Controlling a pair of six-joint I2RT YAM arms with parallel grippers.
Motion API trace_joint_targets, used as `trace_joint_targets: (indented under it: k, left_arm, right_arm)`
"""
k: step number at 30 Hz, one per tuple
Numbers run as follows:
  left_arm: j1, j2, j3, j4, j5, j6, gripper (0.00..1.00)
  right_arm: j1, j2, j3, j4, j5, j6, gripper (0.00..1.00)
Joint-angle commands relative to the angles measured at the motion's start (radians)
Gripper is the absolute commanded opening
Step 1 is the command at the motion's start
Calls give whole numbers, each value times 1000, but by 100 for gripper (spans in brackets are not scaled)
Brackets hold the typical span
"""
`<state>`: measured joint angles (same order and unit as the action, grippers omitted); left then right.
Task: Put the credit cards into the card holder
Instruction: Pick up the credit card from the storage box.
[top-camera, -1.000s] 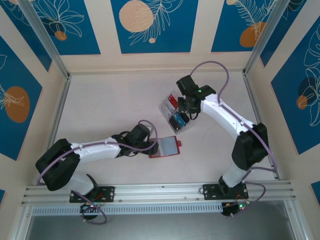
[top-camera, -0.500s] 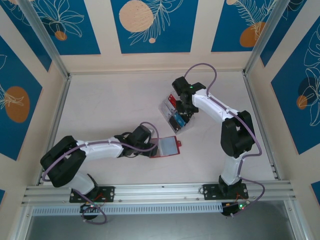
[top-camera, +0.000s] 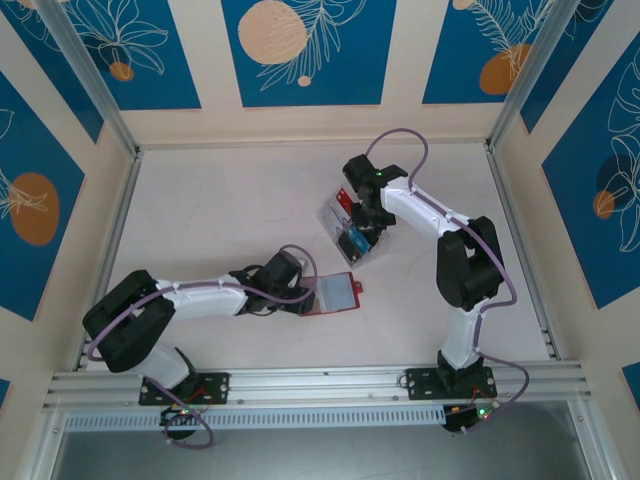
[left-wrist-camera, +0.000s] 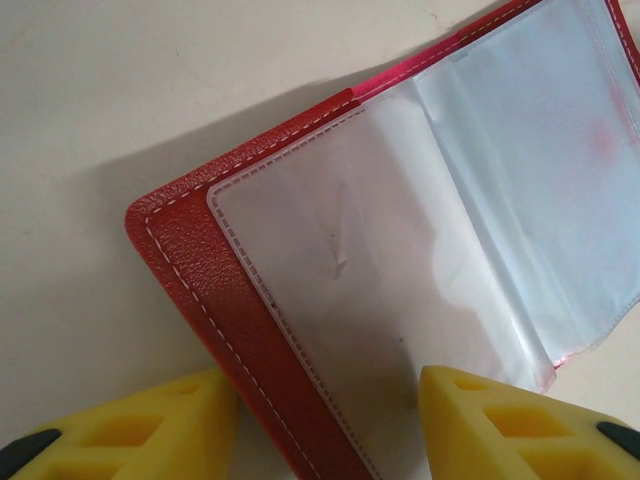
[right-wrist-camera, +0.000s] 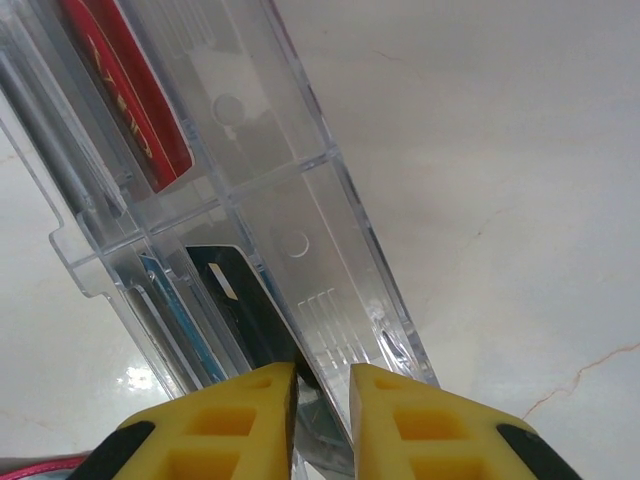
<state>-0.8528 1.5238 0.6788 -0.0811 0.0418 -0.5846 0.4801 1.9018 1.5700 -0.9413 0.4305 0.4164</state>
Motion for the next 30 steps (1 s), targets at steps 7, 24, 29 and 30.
trace_joint_targets:
  k: [7,24,29,30]
  left_arm:
    - [7,12,-19,28,36,-12,49]
    - [7,2,-22,30,40,-9,48]
    - [7,1,-22,32,40,-9,48]
    - [7,1,-22,33,41,-10,48]
  right_arm:
    - [13,-9,41,-44,-26,-18,22]
    - [34,16,76,-73,-43,-34,19]
    - [34,36,91,-93,-37,-39,19]
    - [34,39,94,-95,-41,-40,19]
